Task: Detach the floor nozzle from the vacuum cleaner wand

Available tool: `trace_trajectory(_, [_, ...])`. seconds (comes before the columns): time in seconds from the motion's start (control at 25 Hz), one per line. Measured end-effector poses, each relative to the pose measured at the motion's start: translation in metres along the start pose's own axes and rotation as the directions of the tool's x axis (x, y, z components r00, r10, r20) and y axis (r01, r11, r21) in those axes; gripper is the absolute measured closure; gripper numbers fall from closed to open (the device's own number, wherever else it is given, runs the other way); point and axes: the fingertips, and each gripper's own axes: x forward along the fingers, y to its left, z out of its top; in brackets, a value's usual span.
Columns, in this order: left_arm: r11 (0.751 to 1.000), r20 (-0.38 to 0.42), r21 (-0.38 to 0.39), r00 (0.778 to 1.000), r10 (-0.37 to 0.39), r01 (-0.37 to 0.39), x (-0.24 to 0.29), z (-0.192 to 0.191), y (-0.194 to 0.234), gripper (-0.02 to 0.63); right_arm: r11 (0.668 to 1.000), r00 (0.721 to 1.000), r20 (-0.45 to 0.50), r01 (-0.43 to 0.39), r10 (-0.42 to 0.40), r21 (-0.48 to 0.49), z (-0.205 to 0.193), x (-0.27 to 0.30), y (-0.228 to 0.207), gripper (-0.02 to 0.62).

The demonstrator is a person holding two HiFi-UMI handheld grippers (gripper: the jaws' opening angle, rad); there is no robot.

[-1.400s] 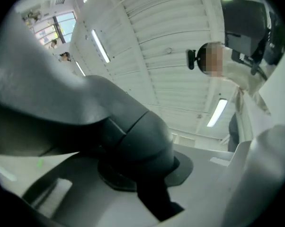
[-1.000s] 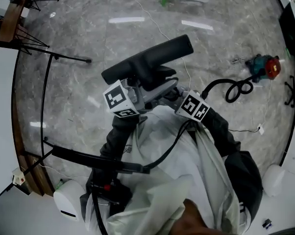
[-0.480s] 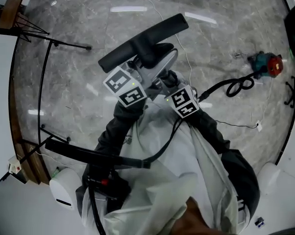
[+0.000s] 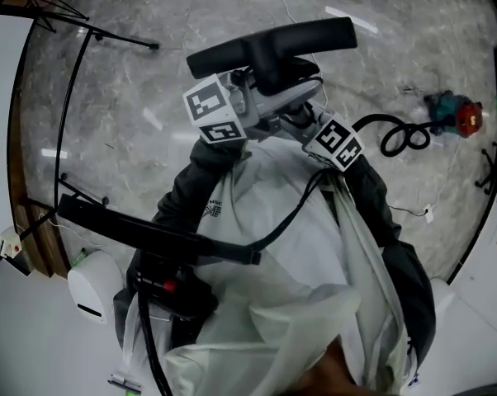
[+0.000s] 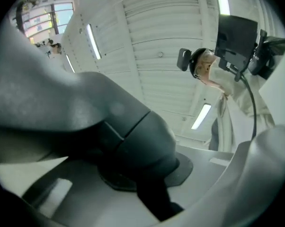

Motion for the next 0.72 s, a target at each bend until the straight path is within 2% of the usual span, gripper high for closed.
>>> trace_trajectory(0.08, [0.988,-0.009,-0.014,0.988,0.156,-0.156,-0.004,-0.002,0.018,0.531,0.983,0.983,0.006,0.180,-0.181,0.039,-0.001,0.005,-0.015,0.551])
trace_trajectory(0.16, [0.941,-0.035,-0.020,0.941,0.336,-0.337,-0.015,-0.004,0.042,0.531,0.940,0.942,-0.015,0.335,-0.335,0.069,-0.001,0.013,-0.028,0.551])
trace_trajectory(0.24, [0.891,-0.050,-0.033,0.891,0.451,-0.452,-0.025,-0.006,0.062,0.532,0.916,0.919,-0.044,0.394,-0.392,0.080,-0.002,0.021,-0.036,0.551])
trace_trajectory(0.28, [0.885,-0.052,-0.038,0.886,0.462,-0.464,-0.028,-0.006,0.066,0.532,0.916,0.919,-0.050,0.393,-0.390,0.077,-0.002,0.023,-0.037,0.551])
trace_trajectory(0.32, [0.893,-0.052,-0.038,0.893,0.446,-0.448,-0.028,-0.005,0.064,0.532,0.923,0.925,-0.048,0.379,-0.376,0.067,-0.002,0.024,-0.036,0.551])
trace_trajectory(0.4, [0.932,-0.054,-0.021,0.931,0.361,-0.363,-0.024,-0.002,0.049,0.533,0.951,0.951,-0.029,0.309,-0.308,0.034,0.001,0.024,-0.028,0.551])
trace_trajectory(0.52, [0.989,-0.033,0.009,0.988,0.149,-0.149,-0.020,-0.001,0.014,0.531,0.995,0.995,-0.014,0.094,-0.095,-0.022,-0.001,0.019,-0.002,0.549])
trace_trajectory(0.56, [0.998,-0.024,0.017,0.998,0.065,-0.065,-0.019,-0.002,0.001,0.531,0.999,1.000,-0.016,0.007,-0.008,-0.034,-0.003,0.015,0.009,0.549])
trace_trajectory(0.64, [0.998,-0.014,0.028,0.998,-0.059,0.060,-0.017,-0.005,-0.018,0.529,0.990,0.991,-0.025,-0.136,0.135,-0.041,-0.008,0.008,0.025,0.548])
trace_trajectory(0.68, [0.997,-0.012,0.024,0.997,-0.079,0.079,-0.015,-0.006,-0.021,0.529,0.984,0.984,-0.029,-0.176,0.175,-0.036,-0.011,0.005,0.028,0.548])
trace_trajectory(0.72, [0.998,-0.008,0.013,0.998,-0.066,0.066,-0.014,-0.007,-0.018,0.529,0.981,0.981,-0.032,-0.190,0.189,-0.024,-0.013,0.003,0.028,0.548])
